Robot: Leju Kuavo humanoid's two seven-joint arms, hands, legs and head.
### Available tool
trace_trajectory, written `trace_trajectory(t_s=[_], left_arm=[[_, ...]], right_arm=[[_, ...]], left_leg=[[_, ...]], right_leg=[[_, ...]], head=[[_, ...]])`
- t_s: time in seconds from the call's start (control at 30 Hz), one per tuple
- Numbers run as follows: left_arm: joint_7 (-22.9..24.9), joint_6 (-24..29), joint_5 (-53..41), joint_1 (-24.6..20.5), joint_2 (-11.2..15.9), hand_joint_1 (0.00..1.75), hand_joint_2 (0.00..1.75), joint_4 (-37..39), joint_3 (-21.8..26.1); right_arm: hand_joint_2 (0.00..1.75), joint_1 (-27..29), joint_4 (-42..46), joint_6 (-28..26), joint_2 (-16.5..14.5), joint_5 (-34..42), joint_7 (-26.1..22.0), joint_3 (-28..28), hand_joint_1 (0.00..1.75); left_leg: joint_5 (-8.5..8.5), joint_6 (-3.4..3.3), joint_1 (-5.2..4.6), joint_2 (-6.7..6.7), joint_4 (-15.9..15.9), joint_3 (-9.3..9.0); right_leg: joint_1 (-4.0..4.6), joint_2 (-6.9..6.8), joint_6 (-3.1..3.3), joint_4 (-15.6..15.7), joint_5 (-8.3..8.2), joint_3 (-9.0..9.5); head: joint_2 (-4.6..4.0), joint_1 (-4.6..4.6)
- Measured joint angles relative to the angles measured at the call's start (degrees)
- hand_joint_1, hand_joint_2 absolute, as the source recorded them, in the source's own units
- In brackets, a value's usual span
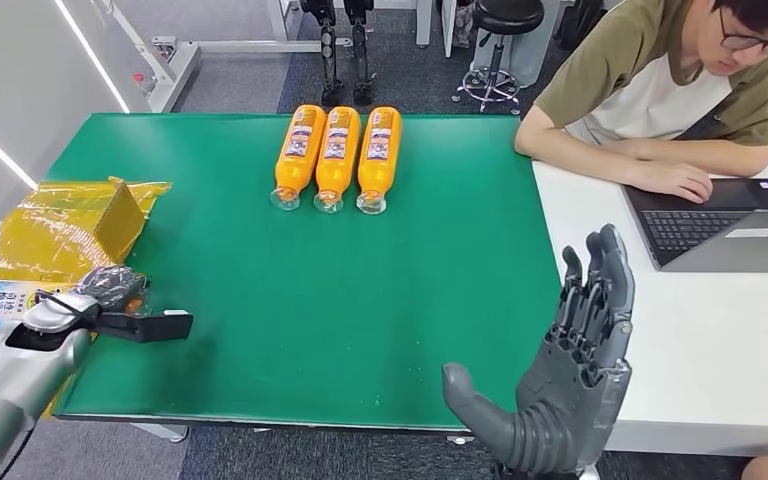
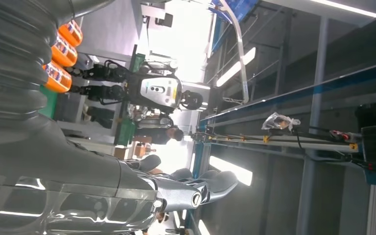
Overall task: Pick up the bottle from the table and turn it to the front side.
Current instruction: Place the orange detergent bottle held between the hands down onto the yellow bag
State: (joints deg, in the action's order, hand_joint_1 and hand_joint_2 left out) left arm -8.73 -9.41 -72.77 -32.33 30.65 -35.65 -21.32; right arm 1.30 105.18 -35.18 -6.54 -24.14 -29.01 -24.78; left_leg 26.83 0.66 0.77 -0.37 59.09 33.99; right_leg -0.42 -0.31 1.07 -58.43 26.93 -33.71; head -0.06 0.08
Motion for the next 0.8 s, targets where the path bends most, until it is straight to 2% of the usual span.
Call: trace_trajectory(t_s=[0.17,0.33,0.6,0.8], left_arm=[[-4.05,-4.8,-0.79,-6.39,-2.92,1.75,1.75,7.28,-2.61],[-6.06,-6.67,-1.28,-10.92,-7.27,1.75,1.75,11.79,-5.51],[-9.15,-4.67,-1.4,-13.77,-12.38,1.75,1.75,14.04,-8.13],[-10.18,-2.45,-0.28,-15.02,-14.92,1.75,1.75,14.54,-9.08]], right_arm=[[1.75,-0.62,-0.35,-0.39,0.0,0.13,0.38,-0.46,0.0],[1.75,-1.14,-0.99,-1.31,0.0,0.59,0.26,-1.0,0.0],[1.75,-1.25,-1.05,-1.32,0.0,0.69,0.87,-1.06,0.0],[1.75,-1.39,-0.62,-0.8,-0.05,0.61,1.48,-0.77,0.0]], left_leg=[[-0.05,0.01,0.0,-0.17,-0.01,-0.14],[-0.22,0.0,0.01,-0.34,-0.01,-0.17],[-0.25,0.0,0.02,-0.15,0.01,-0.13],[-0.25,0.0,0.03,-0.19,0.01,-0.02]], right_leg=[[0.0,-0.18,0.0,0.0,0.0,0.18],[-0.01,-0.34,0.0,-0.01,-0.04,0.29],[0.0,-0.1,0.09,-0.02,-0.18,0.14],[0.01,-0.13,0.09,-0.01,-0.16,0.02]], head=[[-0.01,0.0],[-0.01,0.01],[-0.01,0.0],[-0.01,0.0]])
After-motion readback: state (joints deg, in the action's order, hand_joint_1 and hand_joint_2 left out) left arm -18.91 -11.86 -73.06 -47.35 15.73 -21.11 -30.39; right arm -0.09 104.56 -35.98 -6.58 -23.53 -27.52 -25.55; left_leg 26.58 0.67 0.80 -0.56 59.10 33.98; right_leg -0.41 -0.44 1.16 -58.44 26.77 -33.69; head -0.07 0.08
